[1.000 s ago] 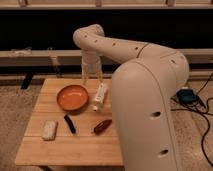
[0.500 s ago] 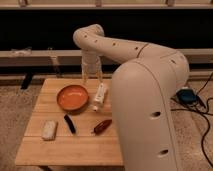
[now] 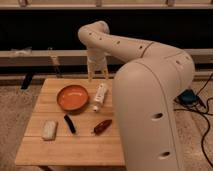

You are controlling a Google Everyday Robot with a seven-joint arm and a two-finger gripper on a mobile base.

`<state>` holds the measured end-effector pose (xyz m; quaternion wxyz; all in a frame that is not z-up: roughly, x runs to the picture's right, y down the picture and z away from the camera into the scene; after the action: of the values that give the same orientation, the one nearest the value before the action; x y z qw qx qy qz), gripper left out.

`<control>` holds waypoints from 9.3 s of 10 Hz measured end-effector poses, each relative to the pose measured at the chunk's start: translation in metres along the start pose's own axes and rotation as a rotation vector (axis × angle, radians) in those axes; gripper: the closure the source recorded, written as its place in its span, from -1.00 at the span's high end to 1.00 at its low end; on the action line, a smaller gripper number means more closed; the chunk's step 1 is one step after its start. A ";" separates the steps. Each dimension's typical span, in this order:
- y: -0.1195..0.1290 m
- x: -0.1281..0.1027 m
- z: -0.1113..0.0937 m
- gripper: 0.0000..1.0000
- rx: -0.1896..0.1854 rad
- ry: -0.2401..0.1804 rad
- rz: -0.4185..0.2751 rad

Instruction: Place the ceramic cup over the eraser

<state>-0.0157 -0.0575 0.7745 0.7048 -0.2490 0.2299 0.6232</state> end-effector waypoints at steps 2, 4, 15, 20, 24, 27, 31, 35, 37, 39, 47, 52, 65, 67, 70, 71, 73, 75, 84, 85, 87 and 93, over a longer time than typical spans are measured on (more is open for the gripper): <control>-0.046 0.014 -0.003 0.30 0.002 -0.011 0.062; -0.079 0.031 0.002 0.30 -0.005 -0.013 0.117; -0.195 0.097 0.085 0.30 -0.062 0.019 0.400; -0.184 0.090 0.109 0.30 -0.120 0.049 0.388; -0.176 0.089 0.120 0.30 -0.094 0.110 0.364; -0.170 0.088 0.130 0.30 -0.048 0.160 0.343; -0.173 0.092 0.138 0.30 -0.015 0.233 0.362; -0.177 0.099 0.135 -0.33 -0.010 0.251 0.414; -0.178 0.103 0.131 -0.75 -0.017 0.251 0.435; -0.176 0.104 0.123 -1.00 -0.024 0.236 0.437; -0.043 0.058 -0.016 -1.00 0.028 0.065 0.051; 0.080 0.090 -0.054 -1.00 0.039 -0.021 -0.309; 0.167 0.170 -0.008 -1.00 0.015 0.081 -0.594; 0.172 0.169 0.001 -1.00 -0.017 0.066 -0.598; 0.174 0.162 0.003 -1.00 -0.034 0.049 -0.597; 0.175 0.159 0.006 -1.00 -0.032 0.048 -0.600; 0.177 0.154 0.013 -1.00 -0.031 0.055 -0.602; 0.174 0.142 0.028 -0.97 -0.020 0.065 -0.594; 0.174 0.119 0.092 0.60 -0.021 0.108 -0.518; 0.175 0.120 0.092 0.60 -0.022 0.111 -0.518; 0.176 0.125 0.087 0.60 -0.025 0.115 -0.520; 0.161 0.142 0.047 0.60 -0.041 0.068 -0.482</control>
<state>-0.1580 0.0973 0.7104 0.8197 -0.3320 0.1748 0.4328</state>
